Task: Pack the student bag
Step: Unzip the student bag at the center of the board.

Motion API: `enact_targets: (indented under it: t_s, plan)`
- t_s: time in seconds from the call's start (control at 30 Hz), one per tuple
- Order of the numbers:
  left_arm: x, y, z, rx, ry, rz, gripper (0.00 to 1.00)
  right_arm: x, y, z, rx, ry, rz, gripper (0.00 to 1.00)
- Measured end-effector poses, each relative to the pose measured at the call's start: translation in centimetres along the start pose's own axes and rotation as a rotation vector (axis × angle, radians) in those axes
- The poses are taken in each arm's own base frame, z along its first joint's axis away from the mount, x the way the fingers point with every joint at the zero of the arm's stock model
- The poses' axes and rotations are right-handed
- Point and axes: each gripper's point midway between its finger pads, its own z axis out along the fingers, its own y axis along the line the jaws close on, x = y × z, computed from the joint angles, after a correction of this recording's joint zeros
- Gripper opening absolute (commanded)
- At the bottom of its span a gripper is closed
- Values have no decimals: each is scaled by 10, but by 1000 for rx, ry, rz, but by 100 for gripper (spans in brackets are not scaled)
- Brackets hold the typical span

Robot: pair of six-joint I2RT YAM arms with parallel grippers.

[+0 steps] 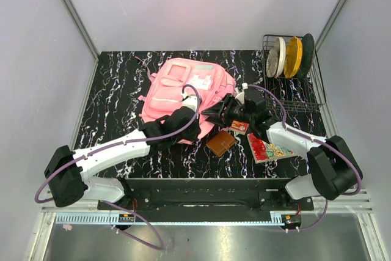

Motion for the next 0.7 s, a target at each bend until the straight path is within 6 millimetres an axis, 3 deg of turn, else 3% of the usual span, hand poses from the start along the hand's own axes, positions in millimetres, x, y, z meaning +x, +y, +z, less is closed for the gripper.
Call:
enact_targets:
  t_s: [0.07, 0.13, 0.5, 0.7]
  plan:
    - [1, -1, 0, 2, 1, 4, 0, 1, 1, -1, -11, 0, 5, 68]
    - [1, -1, 0, -1, 2, 6, 0, 2, 6, -2, -28, 5, 2, 70]
    - [3, 0, 0, -8, 5, 11, 0, 6, 35, -20, -87, -10, -4, 70]
    - [5, -1, 1, -8, 9, 13, 0, 4, 25, -12, -72, -5, 38, 70]
